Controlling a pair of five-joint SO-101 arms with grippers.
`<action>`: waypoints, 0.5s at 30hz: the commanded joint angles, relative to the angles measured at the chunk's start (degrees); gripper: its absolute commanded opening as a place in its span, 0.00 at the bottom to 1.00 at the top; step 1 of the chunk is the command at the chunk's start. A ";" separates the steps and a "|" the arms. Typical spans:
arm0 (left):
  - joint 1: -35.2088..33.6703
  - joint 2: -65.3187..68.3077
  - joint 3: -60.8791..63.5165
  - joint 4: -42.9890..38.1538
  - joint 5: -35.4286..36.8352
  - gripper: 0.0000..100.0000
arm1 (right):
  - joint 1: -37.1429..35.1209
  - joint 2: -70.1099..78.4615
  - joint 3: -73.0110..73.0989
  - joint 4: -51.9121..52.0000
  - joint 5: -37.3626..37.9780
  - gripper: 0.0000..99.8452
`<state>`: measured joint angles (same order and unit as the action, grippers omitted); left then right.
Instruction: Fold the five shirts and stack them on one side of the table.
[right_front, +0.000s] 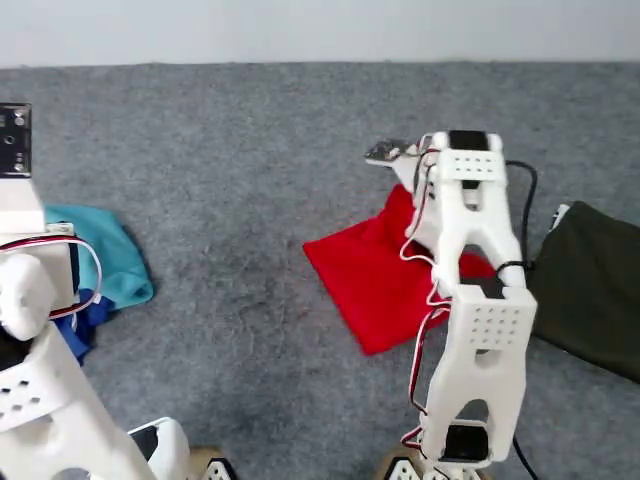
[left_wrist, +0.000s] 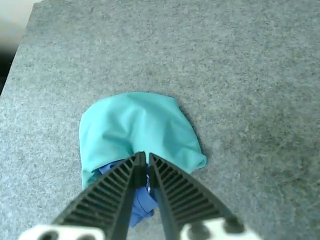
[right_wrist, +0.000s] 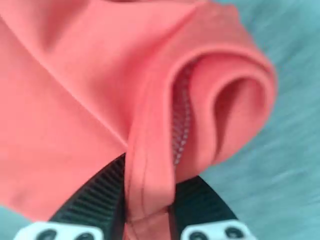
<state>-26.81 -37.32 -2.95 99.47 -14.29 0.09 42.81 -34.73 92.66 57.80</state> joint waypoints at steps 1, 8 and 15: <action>-0.18 -0.79 0.04 0.88 -0.44 0.02 | 0.92 0.31 -6.59 -8.40 11.69 0.01; -0.18 -0.79 0.04 0.97 -0.44 0.02 | -0.40 0.92 -10.11 -14.29 12.57 0.10; -0.18 -0.79 0.04 0.97 -0.44 0.02 | -1.63 -4.00 -10.20 -14.37 -14.15 0.25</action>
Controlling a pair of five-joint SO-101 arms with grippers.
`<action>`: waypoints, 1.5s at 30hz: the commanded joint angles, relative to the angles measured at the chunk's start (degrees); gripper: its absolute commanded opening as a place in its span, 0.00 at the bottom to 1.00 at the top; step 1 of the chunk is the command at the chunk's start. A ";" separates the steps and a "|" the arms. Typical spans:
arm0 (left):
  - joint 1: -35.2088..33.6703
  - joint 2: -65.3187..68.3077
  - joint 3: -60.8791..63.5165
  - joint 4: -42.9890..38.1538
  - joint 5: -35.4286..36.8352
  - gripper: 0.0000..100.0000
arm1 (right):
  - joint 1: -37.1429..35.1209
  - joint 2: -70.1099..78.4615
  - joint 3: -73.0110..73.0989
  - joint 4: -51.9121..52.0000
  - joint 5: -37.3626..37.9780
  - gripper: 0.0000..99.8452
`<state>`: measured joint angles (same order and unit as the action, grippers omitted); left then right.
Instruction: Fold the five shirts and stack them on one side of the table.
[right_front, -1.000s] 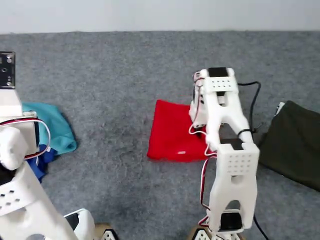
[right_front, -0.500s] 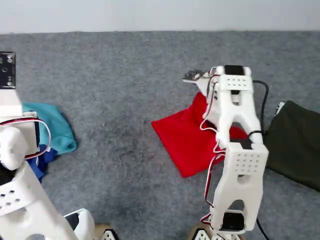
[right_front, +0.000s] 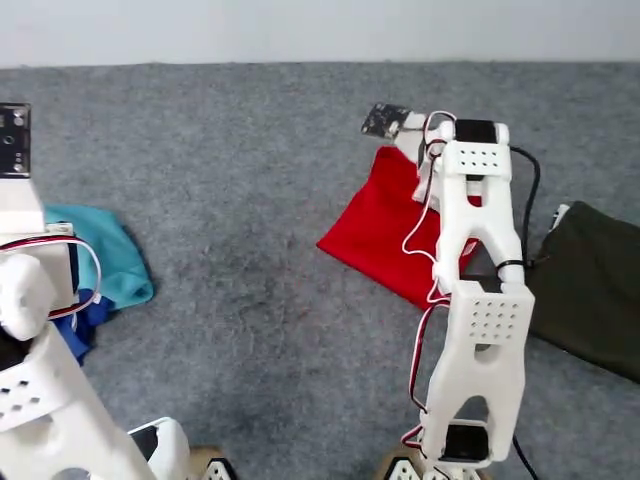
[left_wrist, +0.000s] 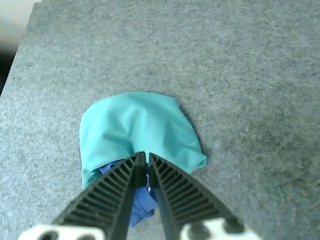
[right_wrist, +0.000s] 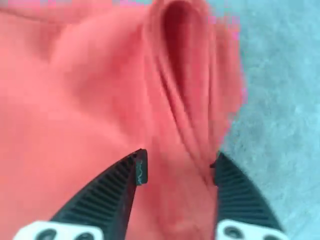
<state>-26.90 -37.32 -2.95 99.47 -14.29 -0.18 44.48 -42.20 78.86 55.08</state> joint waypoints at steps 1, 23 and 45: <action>-0.09 -0.79 0.04 0.97 -0.44 0.02 | -1.80 -6.46 -2.73 0.04 -15.03 0.25; -0.18 -0.79 0.04 0.97 -0.44 0.02 | -4.53 -6.73 -2.73 15.96 -80.00 0.32; -0.35 -0.79 0.04 0.97 -0.44 0.02 | -1.36 12.88 -4.48 6.55 -86.68 0.08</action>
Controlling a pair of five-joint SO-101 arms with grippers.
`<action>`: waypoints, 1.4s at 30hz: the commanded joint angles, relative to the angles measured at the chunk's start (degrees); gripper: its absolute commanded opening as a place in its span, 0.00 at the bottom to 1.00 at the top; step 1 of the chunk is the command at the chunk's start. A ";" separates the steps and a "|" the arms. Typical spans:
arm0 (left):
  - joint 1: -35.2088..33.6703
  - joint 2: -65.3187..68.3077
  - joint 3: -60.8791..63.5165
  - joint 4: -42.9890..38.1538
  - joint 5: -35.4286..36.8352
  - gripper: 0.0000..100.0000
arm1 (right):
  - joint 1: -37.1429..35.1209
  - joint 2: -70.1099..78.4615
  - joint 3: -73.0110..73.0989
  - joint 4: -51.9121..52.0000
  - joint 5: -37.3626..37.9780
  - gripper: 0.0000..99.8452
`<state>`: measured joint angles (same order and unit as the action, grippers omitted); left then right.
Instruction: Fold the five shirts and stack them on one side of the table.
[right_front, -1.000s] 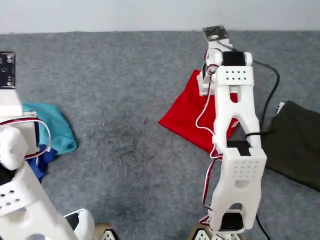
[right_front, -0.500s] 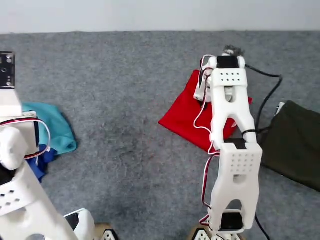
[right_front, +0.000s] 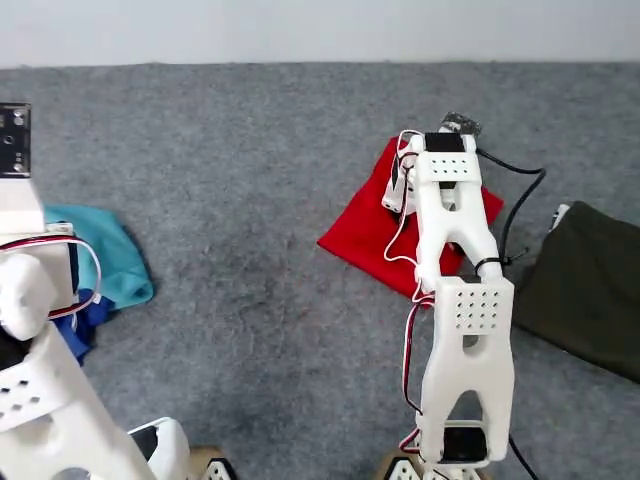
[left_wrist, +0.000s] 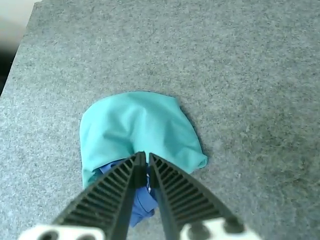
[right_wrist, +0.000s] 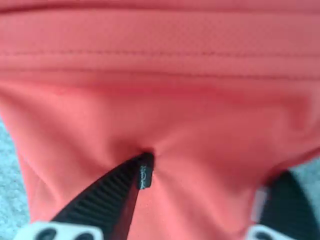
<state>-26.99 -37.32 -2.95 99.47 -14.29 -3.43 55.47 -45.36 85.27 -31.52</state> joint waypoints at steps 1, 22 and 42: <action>-0.26 -0.79 0.04 0.97 -0.44 0.02 | 2.15 1.89 -1.32 0.13 1.14 0.03; -0.26 -0.79 0.04 0.97 -0.44 0.02 | 11.12 -16.57 -9.23 17.89 35.87 0.01; 0.00 -0.35 0.04 0.88 -0.44 0.02 | 37.85 -37.05 6.77 17.45 52.40 0.01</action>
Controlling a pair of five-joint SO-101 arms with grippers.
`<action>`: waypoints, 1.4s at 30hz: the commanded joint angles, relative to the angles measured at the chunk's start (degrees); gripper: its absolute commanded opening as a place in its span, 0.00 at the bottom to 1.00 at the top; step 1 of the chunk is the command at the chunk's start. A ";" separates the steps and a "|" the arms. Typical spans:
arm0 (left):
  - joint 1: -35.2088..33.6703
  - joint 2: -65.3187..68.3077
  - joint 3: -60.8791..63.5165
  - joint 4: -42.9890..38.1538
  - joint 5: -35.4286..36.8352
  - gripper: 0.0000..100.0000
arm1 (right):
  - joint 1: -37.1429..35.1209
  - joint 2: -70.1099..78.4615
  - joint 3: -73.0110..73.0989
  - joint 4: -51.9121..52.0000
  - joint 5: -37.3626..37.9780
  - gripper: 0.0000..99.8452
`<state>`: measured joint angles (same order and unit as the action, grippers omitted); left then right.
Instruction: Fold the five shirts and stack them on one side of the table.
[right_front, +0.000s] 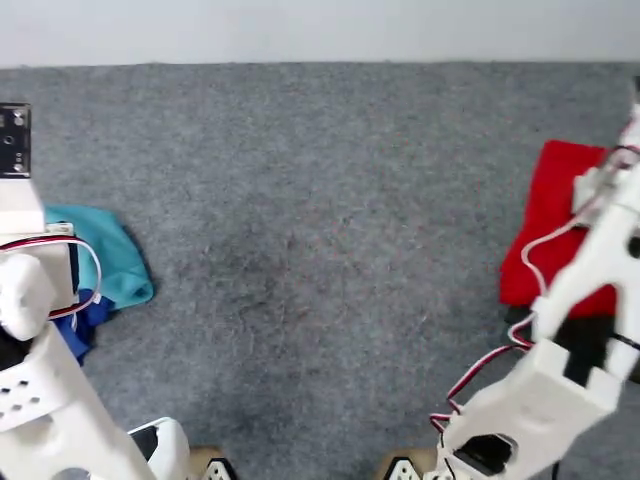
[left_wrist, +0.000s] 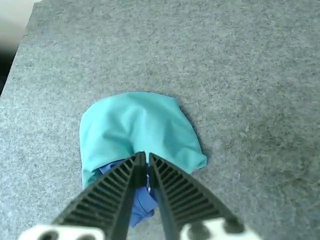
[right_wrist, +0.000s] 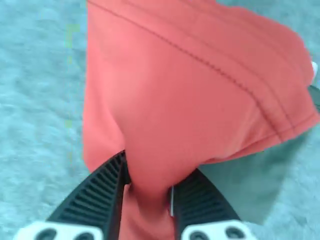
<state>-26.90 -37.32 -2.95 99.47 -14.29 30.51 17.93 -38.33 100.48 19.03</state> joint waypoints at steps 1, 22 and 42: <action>-0.09 -0.35 0.04 0.88 -0.44 0.02 | 5.23 2.33 -0.26 2.15 2.46 0.01; -0.09 -0.70 0.04 0.88 -0.44 0.02 | 13.23 -3.56 -0.44 2.24 4.04 0.42; -0.26 -0.26 0.22 0.97 -0.44 0.02 | 9.80 -16.22 9.85 2.59 6.51 0.01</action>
<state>-26.90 -37.32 -2.68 99.47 -14.29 42.29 9.05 -32.53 100.66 23.87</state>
